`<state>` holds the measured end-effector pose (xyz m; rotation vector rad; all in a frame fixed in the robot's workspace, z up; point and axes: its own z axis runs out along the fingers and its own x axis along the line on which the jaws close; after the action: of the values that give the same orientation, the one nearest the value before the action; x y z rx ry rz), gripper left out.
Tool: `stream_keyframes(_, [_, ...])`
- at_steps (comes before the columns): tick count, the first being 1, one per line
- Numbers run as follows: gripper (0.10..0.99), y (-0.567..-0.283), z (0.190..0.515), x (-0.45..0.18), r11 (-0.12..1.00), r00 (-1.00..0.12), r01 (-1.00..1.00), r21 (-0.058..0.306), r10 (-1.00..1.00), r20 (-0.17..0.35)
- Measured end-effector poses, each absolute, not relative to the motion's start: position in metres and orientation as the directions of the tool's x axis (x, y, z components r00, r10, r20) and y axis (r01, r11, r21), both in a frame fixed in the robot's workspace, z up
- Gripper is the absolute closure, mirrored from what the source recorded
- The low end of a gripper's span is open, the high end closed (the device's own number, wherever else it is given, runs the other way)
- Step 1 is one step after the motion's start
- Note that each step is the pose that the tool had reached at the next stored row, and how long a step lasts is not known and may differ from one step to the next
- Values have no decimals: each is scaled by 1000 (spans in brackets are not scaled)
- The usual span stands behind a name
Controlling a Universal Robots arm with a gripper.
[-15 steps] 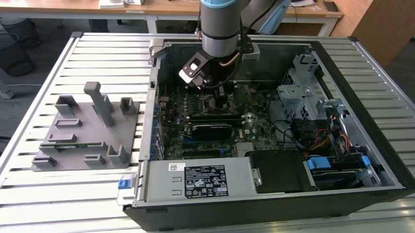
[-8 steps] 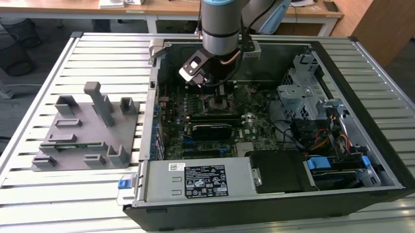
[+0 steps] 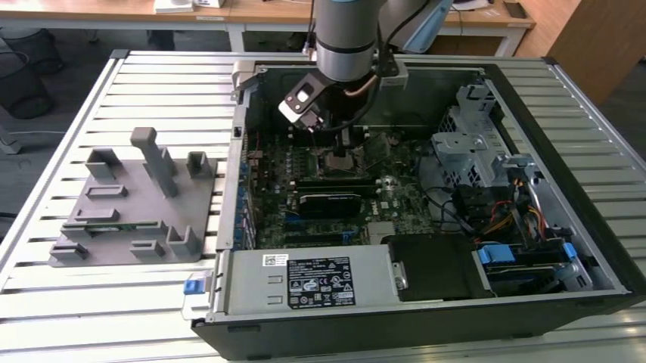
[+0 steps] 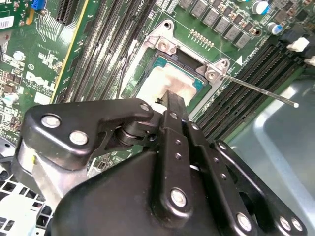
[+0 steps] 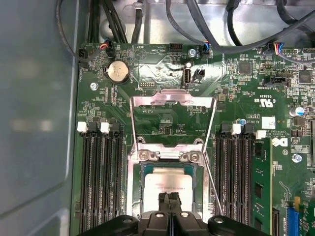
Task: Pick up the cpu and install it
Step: 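Place the cpu into insertion slot, then close the cpu cover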
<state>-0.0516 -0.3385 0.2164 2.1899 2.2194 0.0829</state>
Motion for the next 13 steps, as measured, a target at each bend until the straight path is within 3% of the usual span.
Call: stream_keyframes(13, [980,-339,230,-49,12,-13,999,30,999,34])
